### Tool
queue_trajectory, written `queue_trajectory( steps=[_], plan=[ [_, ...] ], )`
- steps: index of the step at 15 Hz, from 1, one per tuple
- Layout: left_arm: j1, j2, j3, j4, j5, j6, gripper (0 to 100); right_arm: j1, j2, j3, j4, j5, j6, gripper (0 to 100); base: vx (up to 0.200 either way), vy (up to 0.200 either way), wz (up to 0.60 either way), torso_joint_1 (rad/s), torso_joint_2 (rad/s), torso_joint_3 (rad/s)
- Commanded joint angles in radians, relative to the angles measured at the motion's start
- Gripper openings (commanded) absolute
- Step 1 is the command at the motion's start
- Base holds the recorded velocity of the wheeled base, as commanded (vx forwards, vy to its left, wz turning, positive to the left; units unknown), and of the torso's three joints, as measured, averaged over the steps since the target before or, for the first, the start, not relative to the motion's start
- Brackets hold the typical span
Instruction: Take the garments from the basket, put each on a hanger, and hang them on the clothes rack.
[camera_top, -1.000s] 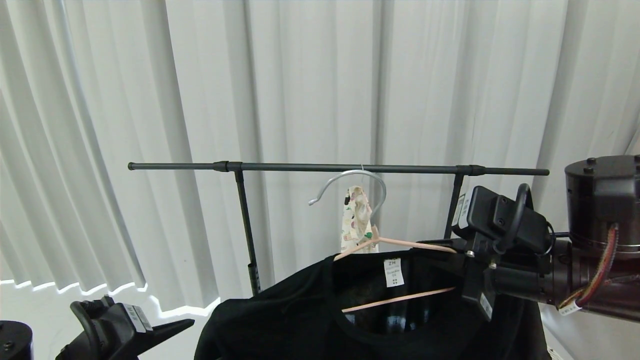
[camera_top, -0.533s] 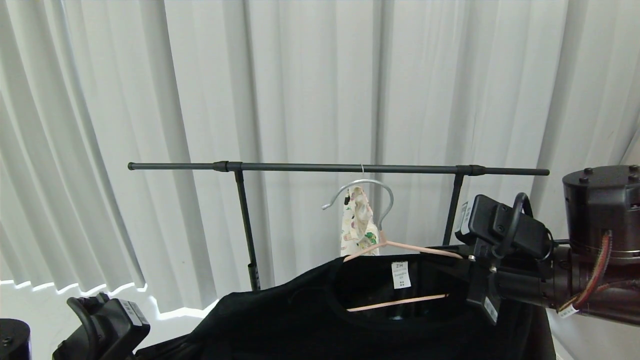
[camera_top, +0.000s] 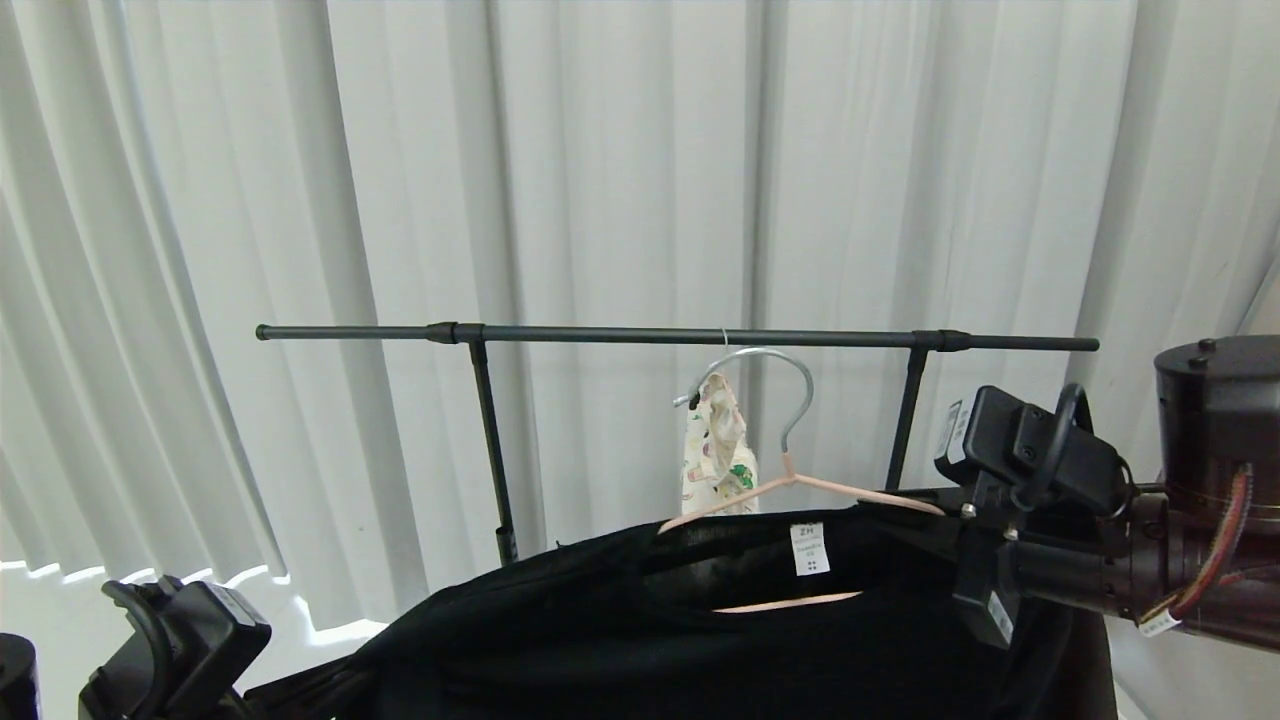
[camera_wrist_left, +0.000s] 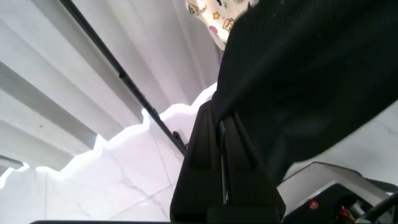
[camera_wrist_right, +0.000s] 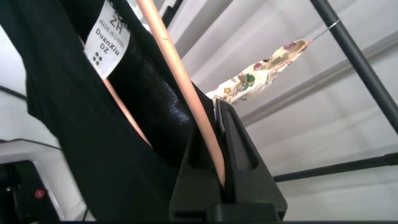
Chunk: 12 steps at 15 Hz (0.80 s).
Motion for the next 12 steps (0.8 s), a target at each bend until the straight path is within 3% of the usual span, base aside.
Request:
queue_trajectory(
  steps=[1, 5, 6, 9, 12],
  plan=[
    [-0.001, 0.003, 0.007, 0.0, 0.001, 0.002, 0, 0.0, -0.003, -0.002, -0.009, -0.001, 0.015, 0, 0.0, 0.0, 0.0, 0.0, 0.0, 0.0],
    [-0.003, -0.003, 0.006, 0.0, 0.002, 0.025, 0, 0.002, -0.005, -0.012, -0.032, -0.001, 0.061, 0, 0.0, 0.0, 0.0, 0.0, 0.0, 0.0],
    [-0.001, -0.003, 0.004, 0.0, 0.002, 0.047, 100, 0.003, -0.005, -0.01, -0.034, -0.001, 0.061, 0, 0.0, 0.0, 0.0, 0.0, 0.0, 0.0],
    [-0.003, -0.006, 0.003, 0.0, 0.002, 0.047, 100, 0.002, -0.009, -0.01, -0.032, -0.002, 0.061, 0, 0.0, 0.0, 0.0, 0.0, 0.0, 0.0],
    [0.0, -0.025, 0.007, -0.002, 0.002, 0.04, 100, 0.002, -0.023, 0.004, -0.032, -0.07, 0.092, 0, 0.0, 0.0, 0.0, 0.0, 0.0, 0.0]
  ],
)
